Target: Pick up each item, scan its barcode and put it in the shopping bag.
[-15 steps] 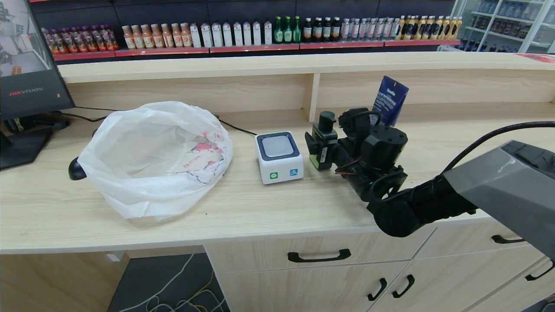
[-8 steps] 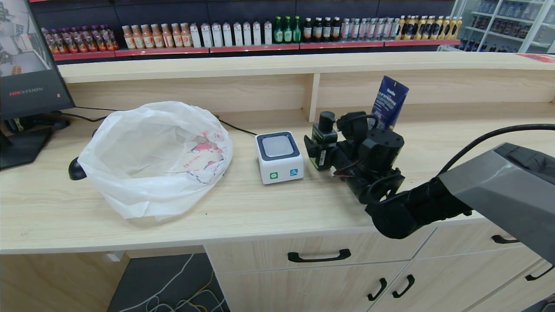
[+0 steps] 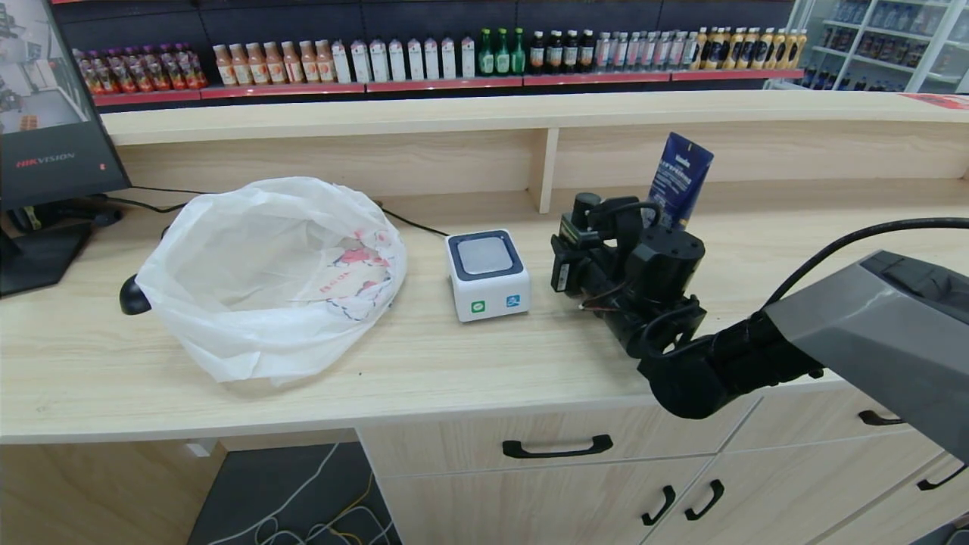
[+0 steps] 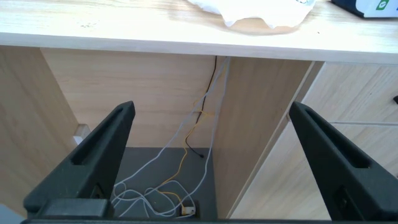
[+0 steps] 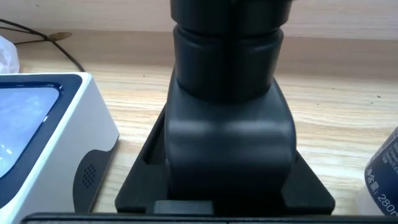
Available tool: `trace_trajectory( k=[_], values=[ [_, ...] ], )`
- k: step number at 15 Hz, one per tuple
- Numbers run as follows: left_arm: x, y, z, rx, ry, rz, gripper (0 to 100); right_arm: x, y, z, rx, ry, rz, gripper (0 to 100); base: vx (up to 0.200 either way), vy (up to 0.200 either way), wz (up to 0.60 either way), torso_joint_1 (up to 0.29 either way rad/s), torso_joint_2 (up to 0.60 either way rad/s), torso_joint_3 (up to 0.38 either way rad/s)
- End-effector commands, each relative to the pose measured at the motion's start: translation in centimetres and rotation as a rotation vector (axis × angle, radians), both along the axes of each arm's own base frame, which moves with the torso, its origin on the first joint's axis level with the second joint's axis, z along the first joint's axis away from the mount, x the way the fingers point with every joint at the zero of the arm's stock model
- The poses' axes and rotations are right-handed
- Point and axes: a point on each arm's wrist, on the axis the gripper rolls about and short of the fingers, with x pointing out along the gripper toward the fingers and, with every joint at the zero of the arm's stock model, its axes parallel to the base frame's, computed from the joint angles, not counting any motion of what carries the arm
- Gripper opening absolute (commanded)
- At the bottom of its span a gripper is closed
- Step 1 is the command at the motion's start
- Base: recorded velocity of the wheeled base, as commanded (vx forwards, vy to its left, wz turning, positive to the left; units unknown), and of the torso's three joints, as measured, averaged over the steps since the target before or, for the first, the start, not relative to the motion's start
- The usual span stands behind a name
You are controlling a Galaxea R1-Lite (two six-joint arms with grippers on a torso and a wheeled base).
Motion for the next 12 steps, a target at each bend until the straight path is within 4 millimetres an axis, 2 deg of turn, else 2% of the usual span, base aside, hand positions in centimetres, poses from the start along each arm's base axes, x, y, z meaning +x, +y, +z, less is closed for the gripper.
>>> trace_trajectory(
  k=[1,7,12],
  values=[
    [0.0,0.0,0.0,-0.001,0.000,0.001,100,-0.1,0.0,0.1,0.001,-0.003,0.001,0,0.000,0.000,0.00,0.000,0.00,0.000],
    [0.0,0.0,0.0,-0.001,0.000,0.001,100,-0.1,-0.1,0.6,0.010,-0.025,0.001,0,0.000,0.000,0.00,0.000,0.00,0.000],
    [0.0,0.0,0.0,-0.001,0.000,0.001,100,-1.5,0.0,2.6,0.011,-0.064,0.012,0,0.000,0.000,0.00,0.000,0.00,0.000]
  ],
)
